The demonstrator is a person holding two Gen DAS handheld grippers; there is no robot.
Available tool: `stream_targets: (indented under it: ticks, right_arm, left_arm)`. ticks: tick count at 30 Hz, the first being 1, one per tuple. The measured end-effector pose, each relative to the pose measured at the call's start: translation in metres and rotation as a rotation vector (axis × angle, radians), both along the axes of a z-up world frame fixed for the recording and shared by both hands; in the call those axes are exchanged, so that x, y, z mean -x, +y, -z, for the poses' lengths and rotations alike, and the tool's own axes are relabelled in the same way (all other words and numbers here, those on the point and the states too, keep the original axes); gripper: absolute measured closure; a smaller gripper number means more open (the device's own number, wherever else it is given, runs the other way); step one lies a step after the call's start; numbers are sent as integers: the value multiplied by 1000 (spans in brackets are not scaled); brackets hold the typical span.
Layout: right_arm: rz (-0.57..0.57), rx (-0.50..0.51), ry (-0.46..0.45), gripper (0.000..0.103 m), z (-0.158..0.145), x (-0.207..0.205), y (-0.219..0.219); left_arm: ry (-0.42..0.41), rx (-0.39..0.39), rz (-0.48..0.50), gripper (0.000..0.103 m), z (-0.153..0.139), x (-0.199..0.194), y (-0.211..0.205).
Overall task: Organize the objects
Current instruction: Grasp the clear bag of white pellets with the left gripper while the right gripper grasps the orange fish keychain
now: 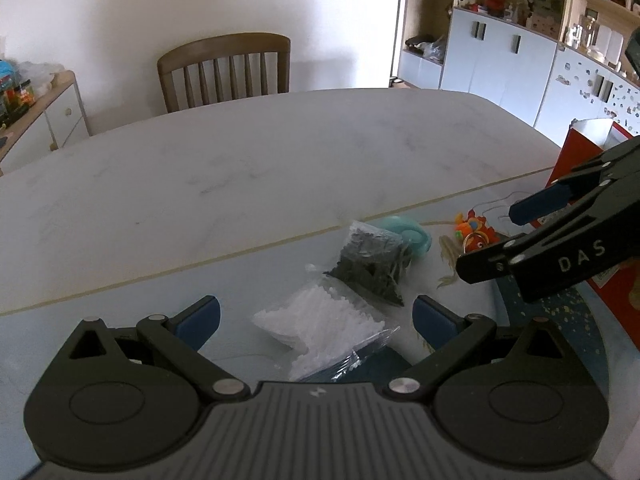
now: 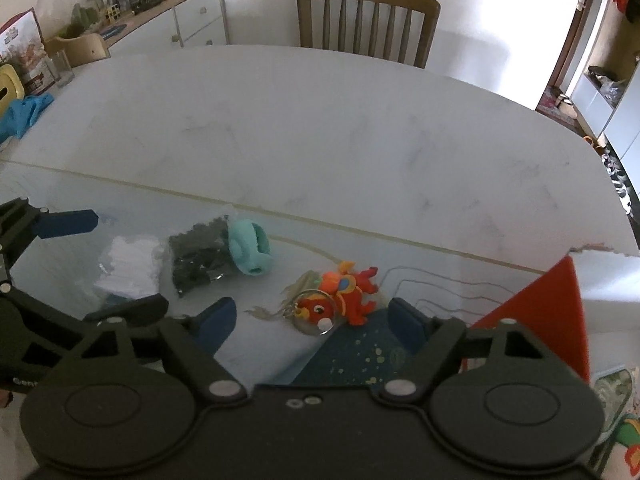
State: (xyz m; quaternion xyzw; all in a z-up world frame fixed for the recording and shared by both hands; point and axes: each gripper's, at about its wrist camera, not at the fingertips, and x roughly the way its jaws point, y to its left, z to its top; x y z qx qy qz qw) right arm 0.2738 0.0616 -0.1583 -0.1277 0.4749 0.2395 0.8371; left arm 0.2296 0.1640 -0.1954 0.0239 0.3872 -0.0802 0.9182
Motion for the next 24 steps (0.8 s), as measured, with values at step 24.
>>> stream_targets:
  ticks: [24]
  right_arm:
    - [-2, 16, 7, 49, 18, -10, -4]
  left_arm:
    - [13, 17, -15, 24, 13, 1, -4]
